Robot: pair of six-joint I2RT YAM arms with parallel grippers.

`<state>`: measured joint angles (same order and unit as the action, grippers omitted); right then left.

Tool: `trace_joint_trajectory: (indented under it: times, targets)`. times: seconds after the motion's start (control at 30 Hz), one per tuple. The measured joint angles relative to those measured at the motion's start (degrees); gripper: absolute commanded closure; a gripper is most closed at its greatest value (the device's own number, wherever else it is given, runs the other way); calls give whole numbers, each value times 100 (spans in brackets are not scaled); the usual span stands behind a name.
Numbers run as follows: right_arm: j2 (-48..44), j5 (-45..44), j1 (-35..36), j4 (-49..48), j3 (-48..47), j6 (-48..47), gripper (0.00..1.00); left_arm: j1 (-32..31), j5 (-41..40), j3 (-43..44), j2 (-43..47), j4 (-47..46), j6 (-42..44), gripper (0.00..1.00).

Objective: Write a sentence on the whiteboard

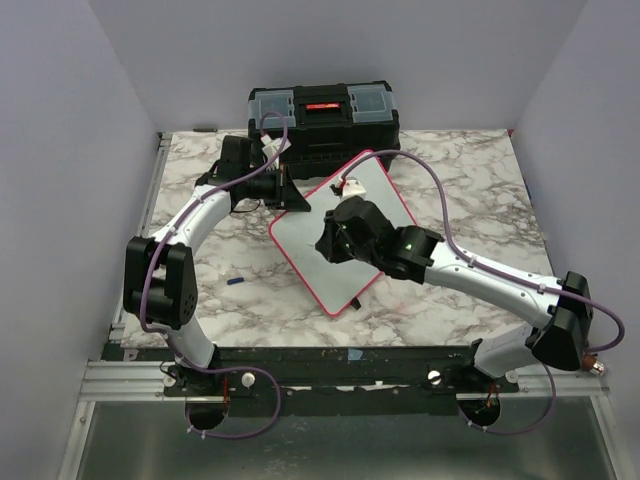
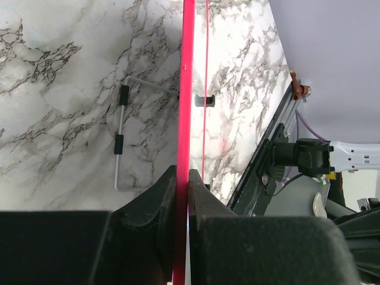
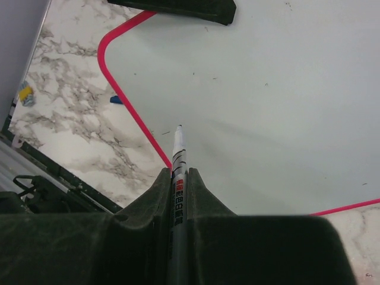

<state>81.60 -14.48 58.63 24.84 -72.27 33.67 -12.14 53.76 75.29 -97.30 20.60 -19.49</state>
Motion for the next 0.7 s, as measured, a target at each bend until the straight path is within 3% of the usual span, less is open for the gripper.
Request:
trace_joint_trajectory:
  times: [0.7]
  targets:
    - [402,-413,251,361,-461,15,99,-48,-131,-44,122,11,17,100]
